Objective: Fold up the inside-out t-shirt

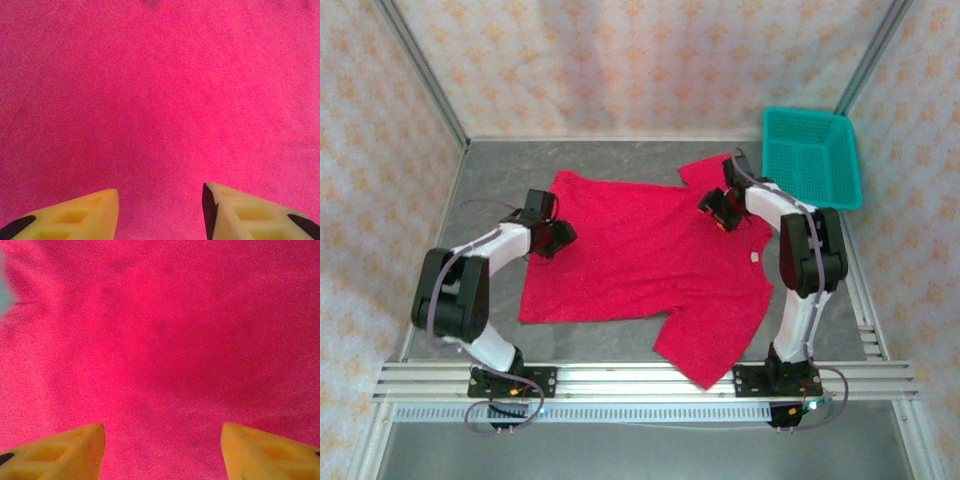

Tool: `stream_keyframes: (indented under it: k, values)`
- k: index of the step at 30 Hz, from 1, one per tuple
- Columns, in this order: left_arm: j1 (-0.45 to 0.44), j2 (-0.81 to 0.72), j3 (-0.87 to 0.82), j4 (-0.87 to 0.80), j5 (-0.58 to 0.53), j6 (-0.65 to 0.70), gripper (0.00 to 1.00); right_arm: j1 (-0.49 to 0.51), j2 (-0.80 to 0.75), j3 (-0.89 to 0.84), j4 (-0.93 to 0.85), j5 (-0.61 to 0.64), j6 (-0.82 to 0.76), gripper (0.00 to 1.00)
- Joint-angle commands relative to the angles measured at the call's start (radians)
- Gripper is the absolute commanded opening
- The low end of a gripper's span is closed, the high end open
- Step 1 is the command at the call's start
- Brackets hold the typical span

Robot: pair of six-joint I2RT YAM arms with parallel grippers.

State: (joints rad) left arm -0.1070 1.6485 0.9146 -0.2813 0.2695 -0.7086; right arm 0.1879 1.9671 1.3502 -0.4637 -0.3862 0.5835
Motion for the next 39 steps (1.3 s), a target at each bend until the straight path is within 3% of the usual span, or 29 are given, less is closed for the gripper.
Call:
stream_keyframes:
  k: [1, 7, 12, 18, 20, 25, 30, 36, 39]
  values:
    - [0.035, 0.120, 0.098, 0.058, -0.011, -0.012, 0.49, -0.008, 0.092, 0.064, -0.015, 0.070, -0.038, 0.63]
    - [0.110, 0.384, 0.333, -0.007, -0.006, -0.006, 0.48, -0.019, 0.327, 0.336, -0.088, 0.092, -0.052, 0.63]
    - [0.159, 0.578, 0.572, -0.075, 0.019, -0.022, 0.48, -0.028, 0.561, 0.719, -0.206, 0.078, -0.062, 0.63]
    - [0.162, 0.623, 0.755, -0.148, 0.007, -0.004, 0.48, -0.041, 0.854, 1.372, -0.399, 0.020, -0.080, 0.64]
    - [0.162, 0.548, 0.733, -0.150, -0.012, 0.010, 0.49, -0.042, 0.838, 1.435, -0.418, -0.008, -0.087, 0.65]
    - [0.181, 0.235, 0.556, -0.188, -0.103, 0.054, 0.49, -0.014, 0.530, 1.113, -0.361, -0.010, -0.140, 0.66]
    - [0.268, -0.029, 0.288, -0.219, -0.081, 0.041, 0.48, 0.044, 0.170, 0.633, -0.232, 0.025, -0.143, 0.67]
    - [0.397, -0.188, -0.002, -0.148, -0.004, 0.015, 0.48, 0.093, -0.140, 0.172, -0.090, 0.059, -0.105, 0.65]
    - [0.423, -0.193, -0.073, -0.094, 0.049, 0.002, 0.48, 0.094, -0.224, 0.049, -0.056, 0.045, -0.092, 0.65]
